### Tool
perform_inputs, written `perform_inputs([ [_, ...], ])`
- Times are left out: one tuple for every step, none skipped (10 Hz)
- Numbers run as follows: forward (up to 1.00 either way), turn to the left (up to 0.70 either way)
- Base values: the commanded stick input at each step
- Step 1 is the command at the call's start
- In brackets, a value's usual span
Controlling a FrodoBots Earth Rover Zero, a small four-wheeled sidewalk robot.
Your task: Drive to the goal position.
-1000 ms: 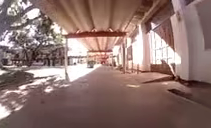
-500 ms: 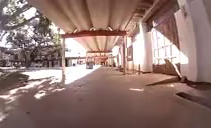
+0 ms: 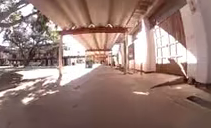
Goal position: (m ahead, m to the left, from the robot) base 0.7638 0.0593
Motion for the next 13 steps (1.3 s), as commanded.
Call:
perform_inputs([
  [0.70, 0.00],
  [0.70, 0.00],
  [0.70, 0.00],
  [0.70, 0.00],
  [0.70, 0.00],
  [0.70, 0.00],
  [0.70, 0.11],
  [0.70, 0.28],
  [0.70, 0.25],
  [0.70, 0.08],
  [0.70, 0.00],
  [0.70, 0.00],
  [0.70, 0.00],
])
